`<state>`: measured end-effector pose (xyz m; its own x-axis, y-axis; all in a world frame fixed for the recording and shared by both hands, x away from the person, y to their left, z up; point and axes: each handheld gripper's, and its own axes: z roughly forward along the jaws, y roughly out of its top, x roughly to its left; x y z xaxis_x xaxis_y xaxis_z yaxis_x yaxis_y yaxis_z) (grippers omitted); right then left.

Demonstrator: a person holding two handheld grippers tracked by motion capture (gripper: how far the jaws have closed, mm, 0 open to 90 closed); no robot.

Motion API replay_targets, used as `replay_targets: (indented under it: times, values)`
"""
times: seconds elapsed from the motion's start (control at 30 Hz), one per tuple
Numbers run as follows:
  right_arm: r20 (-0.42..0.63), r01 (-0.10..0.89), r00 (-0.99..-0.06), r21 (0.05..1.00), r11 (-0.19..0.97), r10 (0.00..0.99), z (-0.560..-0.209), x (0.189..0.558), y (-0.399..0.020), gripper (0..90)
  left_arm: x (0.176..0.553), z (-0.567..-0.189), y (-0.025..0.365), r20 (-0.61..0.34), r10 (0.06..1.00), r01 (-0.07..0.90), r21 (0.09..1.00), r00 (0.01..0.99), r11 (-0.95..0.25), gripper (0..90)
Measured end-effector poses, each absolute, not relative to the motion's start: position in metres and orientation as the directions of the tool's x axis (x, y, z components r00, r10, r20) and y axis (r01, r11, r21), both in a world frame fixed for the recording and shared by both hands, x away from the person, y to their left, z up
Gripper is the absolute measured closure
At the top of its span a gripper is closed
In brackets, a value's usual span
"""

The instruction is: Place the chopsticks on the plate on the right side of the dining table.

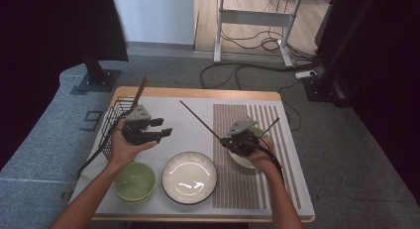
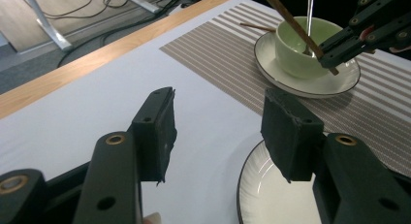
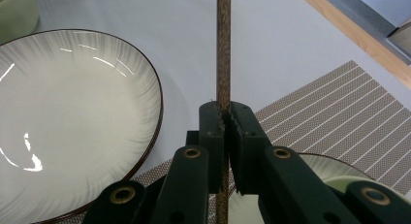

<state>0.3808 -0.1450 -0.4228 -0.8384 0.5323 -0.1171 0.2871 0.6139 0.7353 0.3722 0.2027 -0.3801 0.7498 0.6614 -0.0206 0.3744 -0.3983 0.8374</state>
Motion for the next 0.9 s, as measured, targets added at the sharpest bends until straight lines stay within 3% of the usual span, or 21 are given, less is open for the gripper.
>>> replay_targets:
  times: [0.33,0.9]
  values:
    - [-0.088,0.308,-0.826,0.758,0.575,0.557,-0.426,0.378,-0.151,84.9,0.363,-0.380,0.206,-0.004,0.657,0.381,0.817,0.754,-0.432,49.2]
    - [-0.053,0.319,-0.803,0.802,0.504,0.593,-0.429,0.366,-0.165,84.9,0.344,-0.398,0.213,-0.044,0.646,0.418,0.795,0.762,-0.439,42.4]
